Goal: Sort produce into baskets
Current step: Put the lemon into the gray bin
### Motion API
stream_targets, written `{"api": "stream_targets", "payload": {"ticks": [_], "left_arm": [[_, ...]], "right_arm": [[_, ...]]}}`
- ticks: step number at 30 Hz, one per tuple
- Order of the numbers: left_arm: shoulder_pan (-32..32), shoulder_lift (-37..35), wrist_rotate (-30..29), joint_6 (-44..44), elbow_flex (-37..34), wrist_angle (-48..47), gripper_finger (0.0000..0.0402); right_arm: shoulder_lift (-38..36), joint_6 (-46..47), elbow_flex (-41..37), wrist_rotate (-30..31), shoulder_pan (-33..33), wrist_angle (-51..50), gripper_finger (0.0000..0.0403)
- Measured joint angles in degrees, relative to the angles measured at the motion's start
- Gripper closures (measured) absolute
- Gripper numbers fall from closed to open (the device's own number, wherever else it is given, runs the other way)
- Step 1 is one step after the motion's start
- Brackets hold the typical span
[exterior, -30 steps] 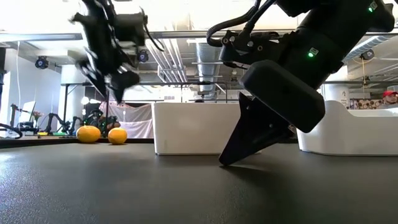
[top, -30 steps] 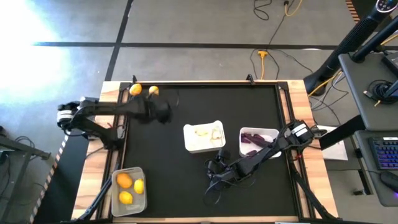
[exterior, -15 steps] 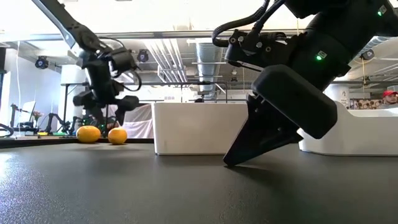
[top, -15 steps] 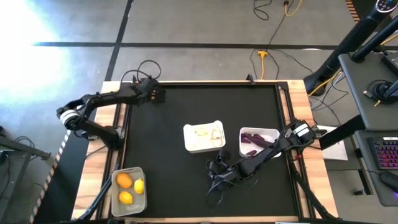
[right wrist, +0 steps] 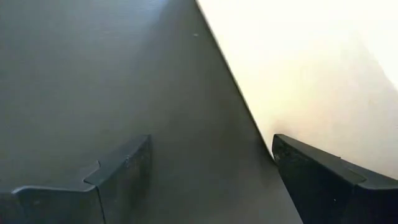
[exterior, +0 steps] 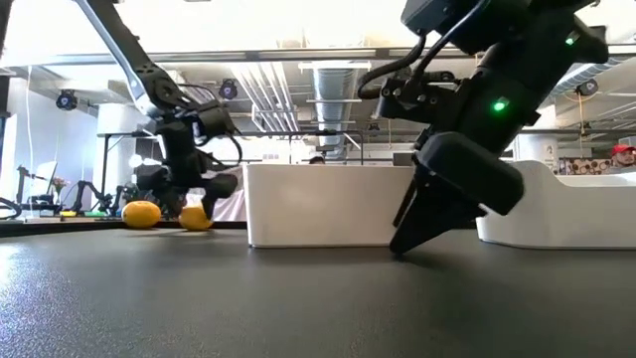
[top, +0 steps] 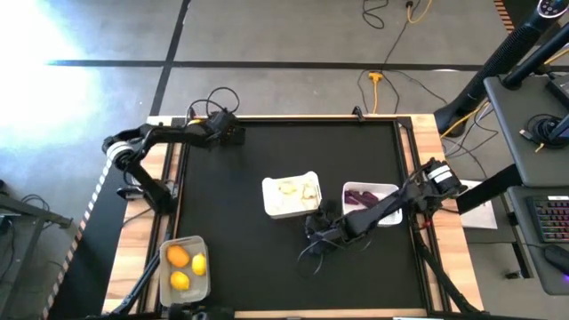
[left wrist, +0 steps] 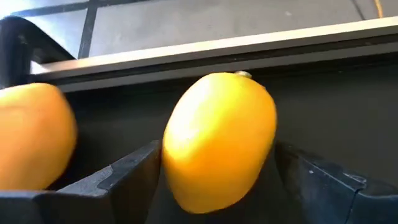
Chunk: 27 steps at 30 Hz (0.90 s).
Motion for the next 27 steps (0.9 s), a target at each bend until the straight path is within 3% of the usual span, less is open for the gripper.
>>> {"api": "stream_targets", "payload": {"ticks": [10, 17, 19, 27], "left_arm": [[-1.13, 10.78, -0.74, 0.17, 9.26, -4.04, 0.0113], [-3.31, 11.03, -1.45, 1.76, 9.2, -4.14, 0.0186], [-4.98, 10.95, -1.97, 2.39, 8.82, -4.16, 0.0211], [-18.43, 5.53, -3.5, 2.68, 8.37, -4.83, 0.0213]], "right_arm": [[-1.48, 0.95, -1.83, 0.19, -1.7, -0.22, 0.0076], [-1.52, 1.01, -1.94, 0.28, -1.85, 1.03, 0.0076], [-1.52, 1.04, -1.97, 0.29, -1.85, 1.81, 0.0076], [-1.52, 3.01, -1.94, -0.03, -1.25, 2.05, 0.0076]]}}
